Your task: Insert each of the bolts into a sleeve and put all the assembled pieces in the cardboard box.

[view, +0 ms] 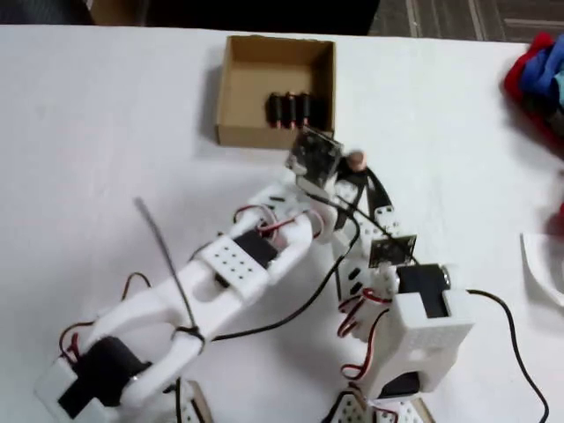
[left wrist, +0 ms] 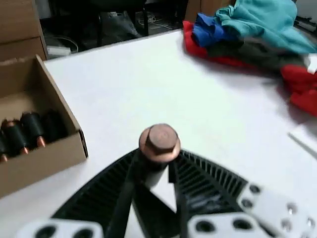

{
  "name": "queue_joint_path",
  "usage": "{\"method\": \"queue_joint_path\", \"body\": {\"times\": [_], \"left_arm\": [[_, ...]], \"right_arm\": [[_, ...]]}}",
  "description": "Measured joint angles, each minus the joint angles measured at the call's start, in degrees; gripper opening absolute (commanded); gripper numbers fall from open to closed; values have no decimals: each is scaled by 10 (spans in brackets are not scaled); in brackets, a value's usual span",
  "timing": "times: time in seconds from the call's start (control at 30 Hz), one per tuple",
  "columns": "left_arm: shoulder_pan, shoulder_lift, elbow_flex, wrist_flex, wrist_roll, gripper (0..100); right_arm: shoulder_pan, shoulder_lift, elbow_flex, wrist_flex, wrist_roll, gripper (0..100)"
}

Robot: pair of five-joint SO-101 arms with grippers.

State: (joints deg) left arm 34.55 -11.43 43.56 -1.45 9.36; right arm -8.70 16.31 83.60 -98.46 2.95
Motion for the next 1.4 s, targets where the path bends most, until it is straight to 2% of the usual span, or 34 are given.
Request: {"method": "queue_joint_path", "body": {"times": [0.1,0.5,0.9,1.03,1.2,1.3,1.4], "left_arm": [[1,0,0,4,-7,230],[-23,0,-22,4,-10,232],[-71,-3,-79,68,-10,229],[-110,-68,-111,155,-10,229],[-176,-210,-113,349,-10,232],[-219,-300,-72,458,-10,232],[-262,-371,9,498,-10,232]], "right_arm": [[3,-1,-1,-1,-1,20],[2,-2,-1,-1,-1,20],[1,-2,-1,-1,-1,20],[1,-2,-1,-1,-1,20],[1,-2,-1,-1,-1,20],[-15,-2,-1,-1,-1,20],[-56,-2,1,-1,-1,20]]}}
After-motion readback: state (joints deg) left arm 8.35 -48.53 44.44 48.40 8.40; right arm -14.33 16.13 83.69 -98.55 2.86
